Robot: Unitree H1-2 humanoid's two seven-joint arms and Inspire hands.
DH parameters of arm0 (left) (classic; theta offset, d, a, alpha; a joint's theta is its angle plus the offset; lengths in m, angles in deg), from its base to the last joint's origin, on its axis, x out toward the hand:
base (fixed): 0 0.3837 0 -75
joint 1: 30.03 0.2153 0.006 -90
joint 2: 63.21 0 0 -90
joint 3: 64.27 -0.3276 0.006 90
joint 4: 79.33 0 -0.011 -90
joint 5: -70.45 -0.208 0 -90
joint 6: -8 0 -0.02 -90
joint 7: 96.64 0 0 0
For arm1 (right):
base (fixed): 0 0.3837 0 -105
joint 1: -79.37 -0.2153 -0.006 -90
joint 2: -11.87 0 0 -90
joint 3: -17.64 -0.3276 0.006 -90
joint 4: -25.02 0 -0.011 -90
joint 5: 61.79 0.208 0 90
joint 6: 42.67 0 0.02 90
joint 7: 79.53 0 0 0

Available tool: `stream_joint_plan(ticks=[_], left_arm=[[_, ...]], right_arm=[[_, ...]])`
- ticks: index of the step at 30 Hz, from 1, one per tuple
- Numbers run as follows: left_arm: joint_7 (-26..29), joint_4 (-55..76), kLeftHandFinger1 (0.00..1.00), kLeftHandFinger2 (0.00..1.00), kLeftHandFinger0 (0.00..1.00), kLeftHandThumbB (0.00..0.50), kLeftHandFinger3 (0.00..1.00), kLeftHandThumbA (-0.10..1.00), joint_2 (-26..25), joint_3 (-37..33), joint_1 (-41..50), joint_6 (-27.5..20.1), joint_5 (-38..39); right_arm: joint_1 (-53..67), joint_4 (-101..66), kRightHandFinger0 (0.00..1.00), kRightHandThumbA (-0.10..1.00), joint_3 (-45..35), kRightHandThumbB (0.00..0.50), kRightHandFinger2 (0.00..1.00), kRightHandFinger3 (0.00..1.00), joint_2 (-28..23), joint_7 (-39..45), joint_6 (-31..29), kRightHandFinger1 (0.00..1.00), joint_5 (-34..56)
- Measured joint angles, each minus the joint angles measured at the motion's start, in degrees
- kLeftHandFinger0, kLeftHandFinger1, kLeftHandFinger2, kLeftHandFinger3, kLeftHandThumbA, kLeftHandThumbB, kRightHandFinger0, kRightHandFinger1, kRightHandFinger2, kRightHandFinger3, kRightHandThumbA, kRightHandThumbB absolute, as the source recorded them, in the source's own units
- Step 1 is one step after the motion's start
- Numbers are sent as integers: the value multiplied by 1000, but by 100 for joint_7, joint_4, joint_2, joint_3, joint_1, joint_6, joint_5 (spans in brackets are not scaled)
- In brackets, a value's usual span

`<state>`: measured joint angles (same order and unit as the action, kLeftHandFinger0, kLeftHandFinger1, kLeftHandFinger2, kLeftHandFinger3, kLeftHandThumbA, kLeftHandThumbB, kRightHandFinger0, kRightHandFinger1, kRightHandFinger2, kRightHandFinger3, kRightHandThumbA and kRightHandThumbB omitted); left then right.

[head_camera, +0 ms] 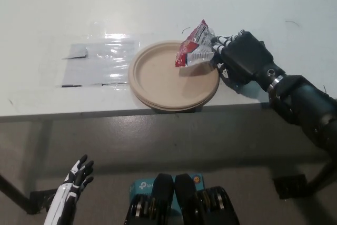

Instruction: The robot picks up a small bag of sunflower seeds on the right hand side and take it to the empty plate on the left hand side then pours some sunflower seeds on to the plate.

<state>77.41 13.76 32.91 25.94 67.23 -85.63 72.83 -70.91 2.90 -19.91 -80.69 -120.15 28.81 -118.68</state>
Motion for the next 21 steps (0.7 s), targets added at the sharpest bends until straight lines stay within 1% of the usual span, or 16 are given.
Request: stream_joint_plan(ticks=[2,3,4,6,8,9,10,11,13,15,16,17,18,19,20,21], left_arm=[[-1,5,1000,1000,1000,98,1000,937,-9,0,-19,0,5],[0,12,1000,1000,1000,98,1000,936,-12,1,-27,1,9],[0,26,1000,1000,1000,98,1000,935,-15,0,-37,2,15],[0,36,1000,1000,1000,96,1000,925,-18,0,-48,7,20],[0,37,1000,1000,1000,89,1000,922,-20,-2,-69,10,30],[-1,37,1000,1000,1000,90,1000,921,-21,-2,-75,10,32],[-1,37,1000,1000,1000,88,1000,920,-23,-5,-89,10,36],[-1,37,1000,1000,1000,82,1000,922,-24,-8,-100,10,38],[-1,38,1000,1000,1000,76,1000,926,-28,-12,-117,11,41],[-1,39,1000,1000,1000,74,1000,930,-33,-16,-121,12,41],[-1,40,1000,1000,1000,74,1000,930,-36,-19,-121,13,41],[-2,40,1000,1000,1000,75,1000,929,-39,-22,-120,13,42],[-3,40,1000,1000,1000,81,1000,927,-41,-24,-120,13,43],[-7,40,1000,1000,1000,81,1000,928,-43,-25,-121,13,47],[-18,41,1000,1000,1000,79,1000,922,-44,-26,-121,15,49],[-30,44,1000,1000,1000,72,1000,917,-44,-31,-121,21,52]], right_arm=[[-19,0,0,-100,80,261,667,278,-15,-45,44,226,-111],[-27,-10,0,-100,113,276,646,236,-23,-49,59,218,-156],[-34,-28,0,-100,145,284,640,221,-39,-57,75,216,-211],[-44,-40,0,-100,186,260,630,222,-64,-79,96,206,-294],[-46,-90,0,-100,208,263,639,218,-113,-81,104,217,-367],[-46,-106,0,-100,210,280,642,211,-125,-81,104,217,-386],[-46,-141,0,-100,213,281,644,210,-155,-81,104,217,-430],[-46,-160,0,-100,216,265,661,233,-178,-82,103,222,-459],[-46,-244,0,-100,237,298,641,219,-259,-83,101,188,-537],[-47,-330,0,-100,262,296,513,146,-350,-83,93,113,-606],[-47,-369,0,-100,272,318,412,121,-390,-82,88,87,-632],[-47,-407,0,-100,280,326,334,105,-442,-82,82,59,-665],[-50,-441,0,-100,310,303,240,122,-475,-86,77,28,-715],[-58,-479,0,-100,354,311,217,257,-531,-95,67,9,-774],[-69,-531,0,-100,382,332,146,259,-588,-92,61,0,-833],[-94,-635,0,-100,458,331,121,280,-667,-87,60,0,-924]])
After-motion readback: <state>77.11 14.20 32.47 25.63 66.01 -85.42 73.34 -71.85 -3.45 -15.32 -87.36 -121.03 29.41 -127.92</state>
